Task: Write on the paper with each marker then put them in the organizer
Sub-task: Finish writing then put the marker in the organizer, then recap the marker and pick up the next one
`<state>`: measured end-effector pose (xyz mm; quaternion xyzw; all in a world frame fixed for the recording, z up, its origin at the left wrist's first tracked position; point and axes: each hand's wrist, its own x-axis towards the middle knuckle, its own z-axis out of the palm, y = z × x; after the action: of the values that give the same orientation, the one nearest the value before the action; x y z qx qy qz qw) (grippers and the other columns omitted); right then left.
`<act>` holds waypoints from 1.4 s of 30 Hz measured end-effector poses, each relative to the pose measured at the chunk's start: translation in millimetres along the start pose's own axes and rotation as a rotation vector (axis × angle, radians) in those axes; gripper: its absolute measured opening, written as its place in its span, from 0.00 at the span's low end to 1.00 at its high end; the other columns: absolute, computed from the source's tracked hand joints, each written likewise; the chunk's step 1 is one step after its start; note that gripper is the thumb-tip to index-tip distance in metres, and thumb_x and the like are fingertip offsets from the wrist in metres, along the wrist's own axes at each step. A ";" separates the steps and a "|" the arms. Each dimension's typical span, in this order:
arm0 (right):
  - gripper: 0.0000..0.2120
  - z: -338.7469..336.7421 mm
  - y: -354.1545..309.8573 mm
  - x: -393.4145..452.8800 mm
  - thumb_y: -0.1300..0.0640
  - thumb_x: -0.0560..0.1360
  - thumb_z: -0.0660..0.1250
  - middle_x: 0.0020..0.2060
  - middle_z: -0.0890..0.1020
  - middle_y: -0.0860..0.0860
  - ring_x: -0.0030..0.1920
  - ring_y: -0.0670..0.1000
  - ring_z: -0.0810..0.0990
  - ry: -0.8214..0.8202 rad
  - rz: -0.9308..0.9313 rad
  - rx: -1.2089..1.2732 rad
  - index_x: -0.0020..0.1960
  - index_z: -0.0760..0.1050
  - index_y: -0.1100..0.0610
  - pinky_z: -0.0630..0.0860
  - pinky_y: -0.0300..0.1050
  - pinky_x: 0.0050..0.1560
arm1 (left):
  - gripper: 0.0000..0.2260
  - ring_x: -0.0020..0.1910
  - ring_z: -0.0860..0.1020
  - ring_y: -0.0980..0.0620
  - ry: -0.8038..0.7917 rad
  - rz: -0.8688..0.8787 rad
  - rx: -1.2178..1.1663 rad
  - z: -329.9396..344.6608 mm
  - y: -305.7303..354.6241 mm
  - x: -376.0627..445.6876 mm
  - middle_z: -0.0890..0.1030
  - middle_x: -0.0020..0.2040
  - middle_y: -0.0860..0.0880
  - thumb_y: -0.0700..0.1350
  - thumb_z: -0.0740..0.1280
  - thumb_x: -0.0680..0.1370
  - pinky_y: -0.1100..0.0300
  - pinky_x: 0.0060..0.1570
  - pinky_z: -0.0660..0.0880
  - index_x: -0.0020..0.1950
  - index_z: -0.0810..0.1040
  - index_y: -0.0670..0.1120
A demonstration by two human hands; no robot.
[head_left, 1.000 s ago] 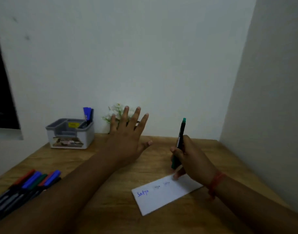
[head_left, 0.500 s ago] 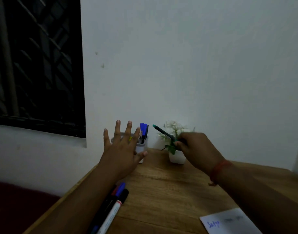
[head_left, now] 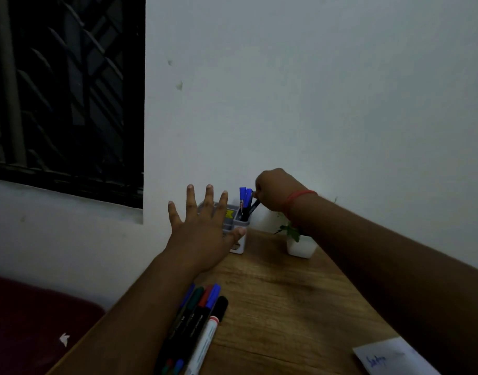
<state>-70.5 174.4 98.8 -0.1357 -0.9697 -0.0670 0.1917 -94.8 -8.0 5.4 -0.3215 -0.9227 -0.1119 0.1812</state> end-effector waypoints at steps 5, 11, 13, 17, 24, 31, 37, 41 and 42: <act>0.14 1.5 -19.9 17.0 0.53 0.79 0.69 0.54 0.82 0.60 0.55 0.59 0.81 -0.036 0.006 0.053 0.58 0.77 0.63 0.80 0.53 0.56 | 0.39 0.73 0.26 0.41 -0.013 0.000 -0.002 0.5 -0.6 0.2 0.30 0.78 0.49 0.73 0.42 0.74 0.30 0.69 0.34 0.77 0.31 0.57; 0.16 9.7 -31.6 19.2 0.69 0.76 0.63 0.55 0.78 0.64 0.49 0.60 0.79 0.040 0.060 0.132 0.63 0.67 0.64 0.78 0.50 0.49 | 0.39 0.73 0.26 0.41 -0.047 -0.005 0.010 0.0 -1.5 0.7 0.30 0.78 0.49 0.73 0.44 0.75 0.30 0.69 0.35 0.77 0.30 0.56; 0.17 11.1 -33.0 15.0 0.69 0.76 0.64 0.54 0.78 0.63 0.50 0.60 0.80 0.082 0.047 0.148 0.63 0.66 0.63 0.77 0.49 0.47 | 0.40 0.73 0.26 0.40 -0.054 -0.009 0.011 0.3 -3.1 0.2 0.30 0.78 0.48 0.73 0.45 0.75 0.30 0.69 0.35 0.77 0.30 0.56; 0.16 12.3 -25.3 -7.5 0.66 0.77 0.64 0.57 0.76 0.60 0.52 0.60 0.78 0.136 -0.022 0.166 0.64 0.67 0.61 0.76 0.51 0.49 | 0.40 0.74 0.26 0.40 -0.076 -0.006 -0.017 0.7 -6.6 -0.7 0.30 0.78 0.48 0.73 0.47 0.75 0.30 0.69 0.35 0.77 0.30 0.56; 0.17 18.3 -1.3 -91.8 0.56 0.80 0.65 0.58 0.76 0.52 0.50 0.55 0.80 0.129 -0.164 0.147 0.67 0.68 0.54 0.79 0.53 0.49 | 0.42 0.74 0.27 0.39 -0.215 -0.015 -0.019 -3.3 -13.0 -6.5 0.31 0.78 0.48 0.73 0.50 0.75 0.29 0.69 0.36 0.78 0.32 0.55; 0.16 14.0 43.7 -189.0 0.51 0.79 0.67 0.55 0.74 0.43 0.41 0.42 0.75 0.089 -0.207 0.135 0.65 0.69 0.48 0.72 0.36 0.38 | 0.39 0.78 0.35 0.40 -0.488 -0.018 0.109 -23.6 -21.7 -19.4 0.42 0.81 0.49 0.70 0.61 0.75 0.29 0.70 0.39 0.79 0.47 0.60; 0.20 11.5 99.8 -234.9 0.47 0.75 0.67 0.51 0.76 0.43 0.35 0.40 0.76 0.079 -0.121 0.132 0.65 0.70 0.47 0.72 0.34 0.34 | 0.17 0.69 0.67 0.51 -0.700 0.164 -0.122 -46.3 -16.5 -28.2 0.68 0.72 0.56 0.48 0.73 0.74 0.47 0.67 0.67 0.60 0.78 0.63; 0.20 10.7 119.5 -254.2 0.38 0.74 0.57 0.48 0.73 0.39 0.34 0.42 0.78 0.102 -0.067 0.157 0.63 0.69 0.43 0.78 0.43 0.35 | 0.17 0.67 0.69 0.51 -0.784 0.280 -0.197 -45.6 -7.1 -30.0 0.69 0.68 0.57 0.45 0.73 0.72 0.46 0.66 0.69 0.55 0.80 0.65; 0.21 11.9 121.8 -256.5 0.37 0.73 0.56 0.48 0.73 0.39 0.34 0.42 0.78 0.104 -0.060 0.168 0.62 0.69 0.43 0.79 0.44 0.35 | 0.17 0.67 0.69 0.51 -0.800 0.302 -0.210 -44.9 -5.8 -29.9 0.69 0.67 0.57 0.45 0.72 0.72 0.46 0.65 0.70 0.54 0.80 0.66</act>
<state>188.7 231.9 -2.6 -0.0866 -0.9643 0.0019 0.2502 -65.0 -43.5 33.5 -0.4875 -0.8464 -0.0441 -0.2097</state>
